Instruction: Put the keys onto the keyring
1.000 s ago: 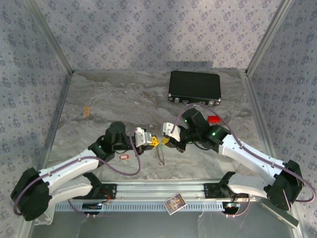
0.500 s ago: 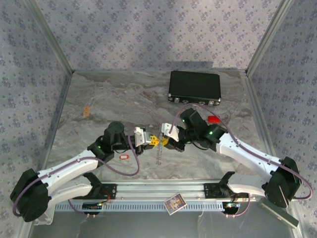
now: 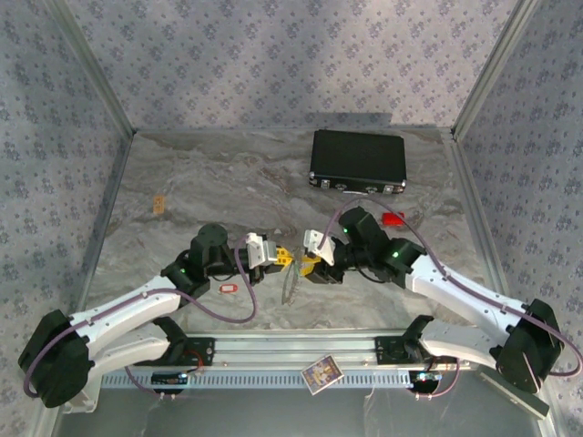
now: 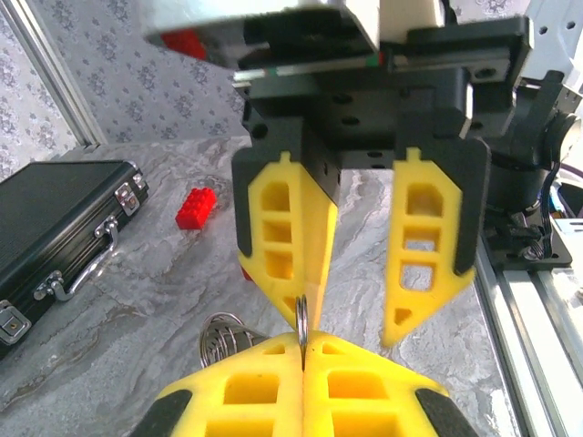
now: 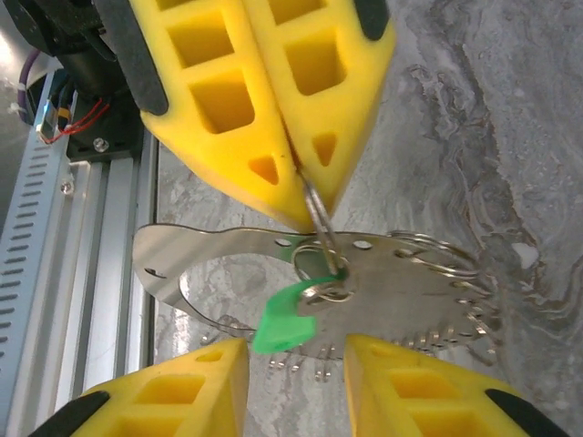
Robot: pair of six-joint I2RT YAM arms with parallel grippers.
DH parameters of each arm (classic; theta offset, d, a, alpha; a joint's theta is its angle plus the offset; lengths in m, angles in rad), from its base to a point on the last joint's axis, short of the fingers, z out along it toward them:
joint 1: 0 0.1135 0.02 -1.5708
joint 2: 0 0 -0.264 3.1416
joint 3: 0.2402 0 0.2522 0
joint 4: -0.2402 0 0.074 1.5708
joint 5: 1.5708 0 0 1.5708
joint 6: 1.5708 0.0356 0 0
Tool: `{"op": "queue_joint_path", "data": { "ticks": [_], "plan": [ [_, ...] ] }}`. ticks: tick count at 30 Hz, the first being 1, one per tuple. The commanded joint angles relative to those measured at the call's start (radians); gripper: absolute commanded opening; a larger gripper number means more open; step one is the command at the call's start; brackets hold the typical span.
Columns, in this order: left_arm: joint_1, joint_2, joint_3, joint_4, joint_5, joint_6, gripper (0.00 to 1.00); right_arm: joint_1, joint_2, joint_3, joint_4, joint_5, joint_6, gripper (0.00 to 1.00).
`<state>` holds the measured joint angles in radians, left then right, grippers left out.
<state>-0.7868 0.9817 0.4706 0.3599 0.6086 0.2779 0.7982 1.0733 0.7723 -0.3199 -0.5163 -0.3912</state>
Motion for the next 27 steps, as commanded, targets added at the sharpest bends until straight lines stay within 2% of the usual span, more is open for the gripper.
{"op": "queue_joint_path", "data": {
  "ticks": [1, 5, 15, 18, 23, 27],
  "plan": [
    [-0.003, -0.018, -0.001, 0.070, -0.003, -0.017, 0.00, 0.014, -0.002, -0.029, 0.091, 0.010, 0.062, 0.36],
    [-0.003, -0.016, -0.003, 0.080, -0.012, -0.023, 0.00, 0.026, 0.009, -0.051, 0.154, 0.030, 0.093, 0.39],
    [-0.003, -0.012, -0.006, 0.102, -0.015, -0.034, 0.00, 0.047, 0.047, -0.061, 0.224, 0.120, 0.100, 0.38],
    [-0.002, -0.012, -0.006, 0.102, -0.017, -0.034, 0.00, 0.047, 0.051, -0.063, 0.235, 0.127, 0.098, 0.31],
    [-0.002, -0.012, -0.006, 0.097, -0.023, -0.031, 0.00, 0.047, 0.047, -0.058, 0.222, 0.128, 0.091, 0.14],
    [-0.003, -0.011, 0.003, 0.071, -0.032, -0.025, 0.00, 0.049, 0.032, -0.034, 0.178, 0.148, 0.074, 0.08]
  ]
}}
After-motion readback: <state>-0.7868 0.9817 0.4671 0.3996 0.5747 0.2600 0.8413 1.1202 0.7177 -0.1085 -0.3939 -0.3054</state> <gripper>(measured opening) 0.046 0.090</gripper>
